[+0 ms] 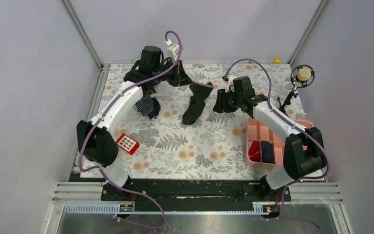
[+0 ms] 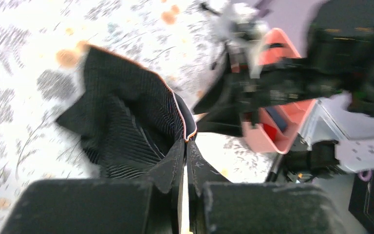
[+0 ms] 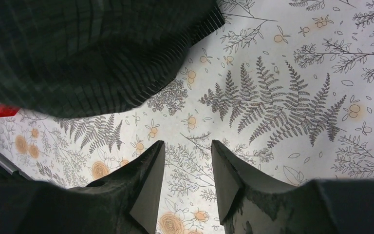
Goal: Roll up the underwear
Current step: Flatten out the underwear at the center of the board.
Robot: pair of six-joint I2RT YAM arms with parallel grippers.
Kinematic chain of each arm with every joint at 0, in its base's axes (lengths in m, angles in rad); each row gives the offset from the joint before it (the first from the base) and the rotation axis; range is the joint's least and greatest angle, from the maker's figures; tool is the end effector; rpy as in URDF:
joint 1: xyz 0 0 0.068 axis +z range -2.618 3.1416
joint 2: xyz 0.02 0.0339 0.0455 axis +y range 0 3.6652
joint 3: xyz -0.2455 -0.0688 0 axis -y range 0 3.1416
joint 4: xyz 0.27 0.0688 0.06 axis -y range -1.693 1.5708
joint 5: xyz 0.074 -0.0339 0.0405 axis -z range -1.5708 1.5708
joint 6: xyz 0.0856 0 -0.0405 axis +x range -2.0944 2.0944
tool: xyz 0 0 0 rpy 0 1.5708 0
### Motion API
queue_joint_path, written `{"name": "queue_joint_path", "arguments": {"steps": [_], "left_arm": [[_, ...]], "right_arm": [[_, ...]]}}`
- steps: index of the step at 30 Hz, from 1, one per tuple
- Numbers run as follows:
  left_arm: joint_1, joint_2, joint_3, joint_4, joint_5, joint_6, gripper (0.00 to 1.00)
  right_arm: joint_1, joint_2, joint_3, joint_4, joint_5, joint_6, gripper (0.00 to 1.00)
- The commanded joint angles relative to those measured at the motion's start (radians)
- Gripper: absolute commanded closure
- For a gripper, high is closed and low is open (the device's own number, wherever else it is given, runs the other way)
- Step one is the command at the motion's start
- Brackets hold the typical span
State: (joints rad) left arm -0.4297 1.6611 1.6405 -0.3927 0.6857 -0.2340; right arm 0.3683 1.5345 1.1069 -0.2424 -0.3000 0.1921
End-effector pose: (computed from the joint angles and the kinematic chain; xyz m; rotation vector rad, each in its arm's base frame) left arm 0.3790 -0.2333 0.3561 0.6592 1.9437 -1.1000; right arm 0.3676 0.1690 0.2047 -0.3661 2.2534 0.6352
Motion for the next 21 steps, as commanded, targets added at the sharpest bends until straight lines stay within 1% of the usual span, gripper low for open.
{"name": "queue_joint_path", "arguments": {"steps": [1, 3, 4, 6, 8, 9, 10, 13, 16, 21], "left_arm": [[0.094, 0.091, -0.031, 0.002, -0.066, -0.069, 1.00], [0.133, 0.107, -0.001, -0.025, -0.060, -0.090, 1.00], [0.147, 0.111, 0.015, -0.057, -0.088, -0.090, 1.00], [0.181, 0.108, 0.019, -0.114, -0.193, -0.087, 1.00], [0.216, 0.086, -0.010, -0.159, -0.351, -0.092, 1.00], [0.237, 0.073, -0.031, -0.177, -0.405, -0.096, 1.00], [0.255, 0.065, -0.051, -0.186, -0.428, -0.096, 1.00], [0.293, 0.055, -0.123, -0.216, -0.434, -0.084, 1.00], [0.301, 0.062, -0.174, -0.226, -0.423, -0.062, 1.00], [0.300, 0.041, -0.184, -0.255, -0.510, -0.027, 1.00]], "right_arm": [[0.001, 0.006, 0.022, 0.037, 0.010, 0.009, 0.51], [0.000, 0.020, 0.042, 0.036, 0.019, 0.000, 0.47], [0.000, 0.026, 0.051, 0.035, 0.025, -0.002, 0.44], [0.000, 0.046, 0.068, 0.036, 0.039, -0.002, 0.43], [0.001, 0.075, 0.090, 0.033, 0.047, 0.002, 0.41], [0.001, 0.093, 0.106, 0.033, 0.049, 0.003, 0.41], [0.002, 0.114, 0.124, 0.033, 0.051, 0.005, 0.41], [0.001, 0.192, 0.189, 0.030, 0.080, 0.038, 0.41], [0.005, 0.293, 0.267, 0.024, 0.108, 0.101, 0.41], [0.061, 0.416, 0.396, 0.015, 0.120, 0.120, 0.40]]}}
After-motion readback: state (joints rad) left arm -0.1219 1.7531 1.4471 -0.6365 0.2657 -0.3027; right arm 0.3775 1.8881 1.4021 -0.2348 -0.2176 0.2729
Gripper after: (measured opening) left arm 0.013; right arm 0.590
